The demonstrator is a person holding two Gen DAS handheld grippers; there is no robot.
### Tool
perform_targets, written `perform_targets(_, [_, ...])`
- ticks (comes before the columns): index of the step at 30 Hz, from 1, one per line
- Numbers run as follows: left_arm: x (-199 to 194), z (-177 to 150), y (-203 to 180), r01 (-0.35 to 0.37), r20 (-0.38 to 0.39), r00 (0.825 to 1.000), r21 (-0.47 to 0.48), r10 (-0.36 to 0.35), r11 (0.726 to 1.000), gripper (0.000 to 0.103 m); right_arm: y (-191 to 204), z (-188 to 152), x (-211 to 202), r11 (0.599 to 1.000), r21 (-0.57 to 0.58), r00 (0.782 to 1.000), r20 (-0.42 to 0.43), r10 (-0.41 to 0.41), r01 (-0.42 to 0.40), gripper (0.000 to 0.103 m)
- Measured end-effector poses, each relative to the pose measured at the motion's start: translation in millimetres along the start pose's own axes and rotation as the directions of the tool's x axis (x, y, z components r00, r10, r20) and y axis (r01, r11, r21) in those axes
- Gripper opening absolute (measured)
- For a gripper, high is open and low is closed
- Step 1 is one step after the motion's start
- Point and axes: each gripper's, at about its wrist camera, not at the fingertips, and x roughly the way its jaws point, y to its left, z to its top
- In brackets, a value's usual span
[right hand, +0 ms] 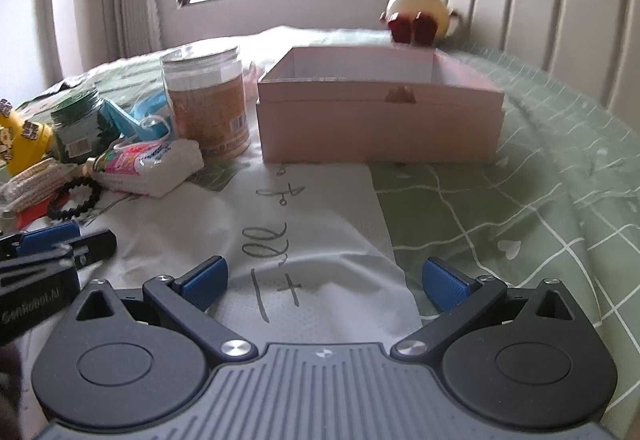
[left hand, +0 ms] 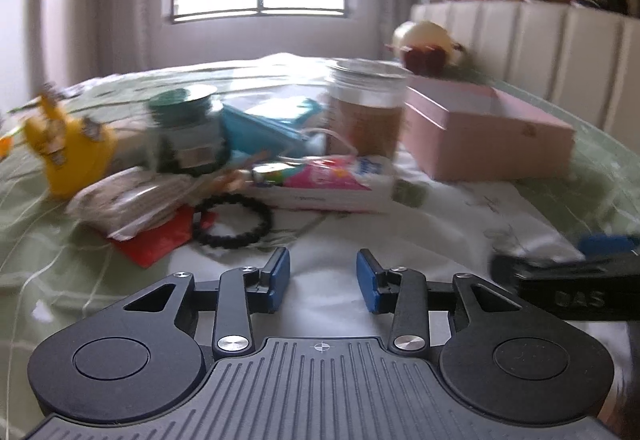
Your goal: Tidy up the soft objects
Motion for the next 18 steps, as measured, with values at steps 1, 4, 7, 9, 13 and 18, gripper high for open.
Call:
perform_targets(1, [0, 0, 2, 0.016, 0.0, 1.0, -0.006, -0.016, 1.0, 0.041, -1, 2, 1, 1.0, -0.007, 1.0, -0.021, 0.008, -0.008, 0.103])
perform_targets(4, [1, 5, 10, 0.061, -0.025, 0.998, -0.018, -0.061, 0.998, 0.041, -9, 13, 4, 0.997, -0.036, 0.991, -0.121, 0.062, -0.066, 0.103])
perform_targets(7, [2, 15, 21, 0.147, -0.062, 0.987, -0.045, -0.15, 0.988, 0.04, -15, 23, 8, 0.993, -0.022, 0.97, -0.217, 0.107, -0.115, 0.103])
perform_targets(9, [4, 22, 36, 0.222, -0.078, 0.97, -0.102, -0.23, 0.97, 0.04, -15, 26, 11, 0.993, -0.016, 0.964, -0.241, 0.111, -0.118, 0.103])
perform_targets(13, [-3, 32, 63, 0.22, -0.066, 0.97, -0.153, -0.232, 0.963, 0.04, -5, 30, 12, 0.994, -0.06, 0.968, -0.238, 0.08, -0.097, 0.101])
perform_targets(18, [-23, 45, 99, 0.069, -0.014, 0.997, -0.118, -0.072, 0.991, 0.04, 16, 43, 2, 0.988, -0.13, 0.992, -0.101, 0.071, -0.084, 0.096])
